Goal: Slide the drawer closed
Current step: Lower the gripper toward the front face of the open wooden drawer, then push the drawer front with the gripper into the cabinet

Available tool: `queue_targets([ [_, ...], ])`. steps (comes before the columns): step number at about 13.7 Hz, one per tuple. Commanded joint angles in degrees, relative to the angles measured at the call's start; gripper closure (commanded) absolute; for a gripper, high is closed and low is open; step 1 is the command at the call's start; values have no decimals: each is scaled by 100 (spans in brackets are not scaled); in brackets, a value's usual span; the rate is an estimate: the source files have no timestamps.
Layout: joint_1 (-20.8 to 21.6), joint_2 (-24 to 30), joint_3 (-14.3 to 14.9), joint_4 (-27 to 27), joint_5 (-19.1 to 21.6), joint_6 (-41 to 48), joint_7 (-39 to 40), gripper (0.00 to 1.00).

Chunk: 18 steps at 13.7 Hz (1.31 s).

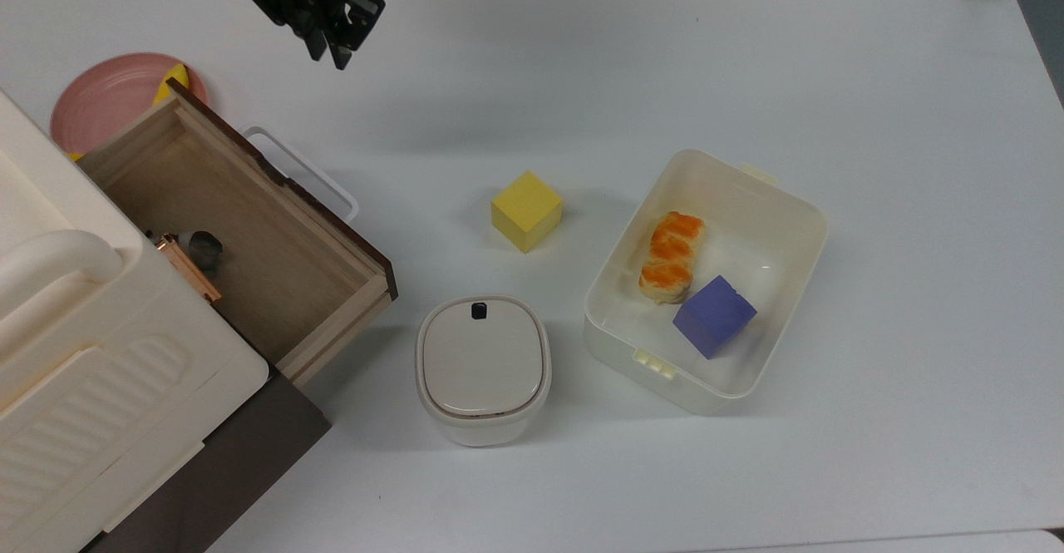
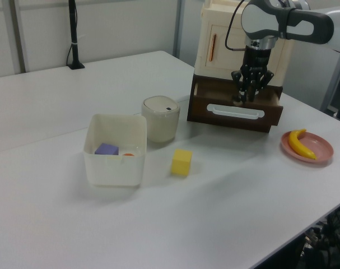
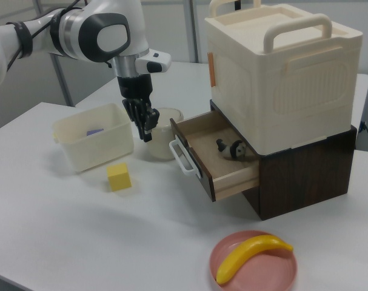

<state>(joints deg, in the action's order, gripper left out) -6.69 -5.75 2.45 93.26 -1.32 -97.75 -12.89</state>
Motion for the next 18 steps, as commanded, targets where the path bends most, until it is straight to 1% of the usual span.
queue_targets([
  [1,37,-223,62,52,88,-208,-1010,97],
  [2,28,-311,71,78,80,-471,-1274,99],
  [3,19,-356,71,122,80,-543,-1373,100],
  [6,-51,-488,71,123,71,-894,-1505,100],
  [8,-51,-689,71,114,-8,-1079,-1506,100],
  [9,-51,-829,71,105,-78,-1167,-1506,100],
  [11,-51,-1085,71,88,-315,-1456,-1628,100],
  [12,-43,-1190,71,87,-507,-1510,-1663,100],
  [13,-25,-1304,71,87,-596,-1545,-1699,100],
  [14,-34,-1366,71,70,-597,-1598,-1760,100],
  [18,-200,-1490,80,0,-615,-2440,-2173,100],
])
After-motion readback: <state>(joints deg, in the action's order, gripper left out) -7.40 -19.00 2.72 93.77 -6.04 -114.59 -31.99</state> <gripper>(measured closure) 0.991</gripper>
